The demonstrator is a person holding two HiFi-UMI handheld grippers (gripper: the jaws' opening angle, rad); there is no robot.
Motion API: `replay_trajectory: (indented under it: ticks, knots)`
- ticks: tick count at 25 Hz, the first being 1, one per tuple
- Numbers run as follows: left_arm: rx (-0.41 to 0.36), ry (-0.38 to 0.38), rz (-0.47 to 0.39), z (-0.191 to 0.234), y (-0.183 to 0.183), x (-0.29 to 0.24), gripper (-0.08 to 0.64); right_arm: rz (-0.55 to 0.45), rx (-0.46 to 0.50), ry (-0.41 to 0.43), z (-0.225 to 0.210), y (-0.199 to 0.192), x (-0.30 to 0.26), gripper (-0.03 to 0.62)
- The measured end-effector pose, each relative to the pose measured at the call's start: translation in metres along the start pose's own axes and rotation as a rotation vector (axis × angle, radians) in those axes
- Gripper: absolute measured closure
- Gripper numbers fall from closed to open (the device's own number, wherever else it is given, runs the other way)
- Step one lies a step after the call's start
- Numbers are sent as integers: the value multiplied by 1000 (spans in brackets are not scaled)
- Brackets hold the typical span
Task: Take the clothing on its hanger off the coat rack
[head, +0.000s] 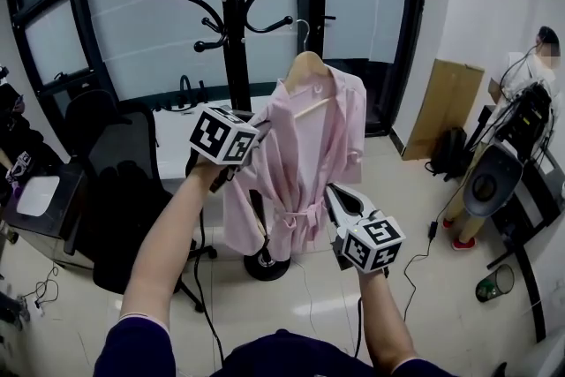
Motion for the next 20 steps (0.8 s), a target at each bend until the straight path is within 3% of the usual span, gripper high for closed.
replay_trajectory:
  ticks: [8,20]
  knots:
    - [8,-37,-24,-23,-9,47,525,17,-6,35,40,-6,5,591]
    - [9,-20,-10,-57,-34,152,525,33,-18,68,131,-9,40,591]
Point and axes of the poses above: the fingertips, and each gripper's own axes: x backward along the fingers, z to its left, y out of its top, the point moved 10 cm from there along x, backward along the fingers, and after that the axes turned 13 degrees about -z, right-handed, at the moved point
